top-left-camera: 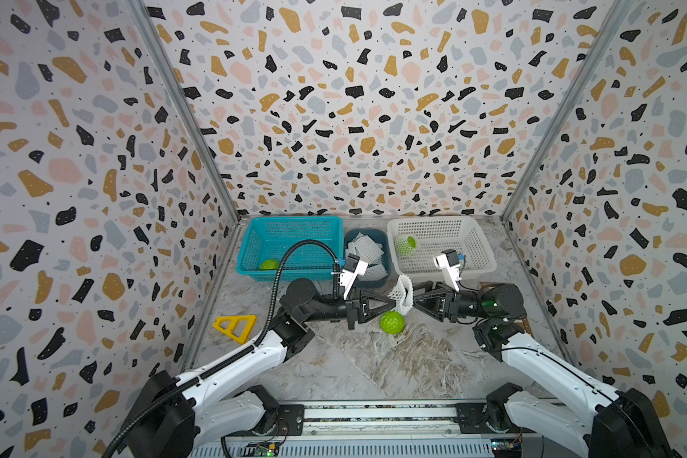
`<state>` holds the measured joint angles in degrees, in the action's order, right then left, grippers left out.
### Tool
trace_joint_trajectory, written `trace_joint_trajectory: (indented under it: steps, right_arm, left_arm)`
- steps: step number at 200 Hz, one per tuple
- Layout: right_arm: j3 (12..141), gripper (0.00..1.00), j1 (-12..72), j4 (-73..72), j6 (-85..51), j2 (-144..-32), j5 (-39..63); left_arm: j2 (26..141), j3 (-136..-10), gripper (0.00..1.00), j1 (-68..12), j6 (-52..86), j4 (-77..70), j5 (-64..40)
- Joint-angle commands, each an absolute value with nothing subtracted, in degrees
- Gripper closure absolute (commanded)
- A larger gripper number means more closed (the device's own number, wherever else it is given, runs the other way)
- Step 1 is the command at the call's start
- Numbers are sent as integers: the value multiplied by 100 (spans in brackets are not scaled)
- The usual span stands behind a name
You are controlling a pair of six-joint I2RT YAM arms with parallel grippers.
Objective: Sleeve custard apples in foam nets
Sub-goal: Open the foam net.
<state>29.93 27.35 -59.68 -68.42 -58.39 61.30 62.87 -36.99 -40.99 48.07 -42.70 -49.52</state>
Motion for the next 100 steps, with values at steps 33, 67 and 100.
trace_joint_trajectory:
  steps: [33,67,100]
  right_arm:
    - [2939,45,2696,-6649,-7224,-5741,6254]
    - [2911,52,2690,-6758,-7321,-5724,6261]
    - [2850,53,2679,-6758,-7323,-5690,6258]
  left_arm:
    - [6127,-3577,100,-4107,4436,-4063,-4901]
    - [6100,-3576,100,-4104,4335,-3887,-4869]
    - [5975,-3542,100,-4070,4318,-3916,-4795]
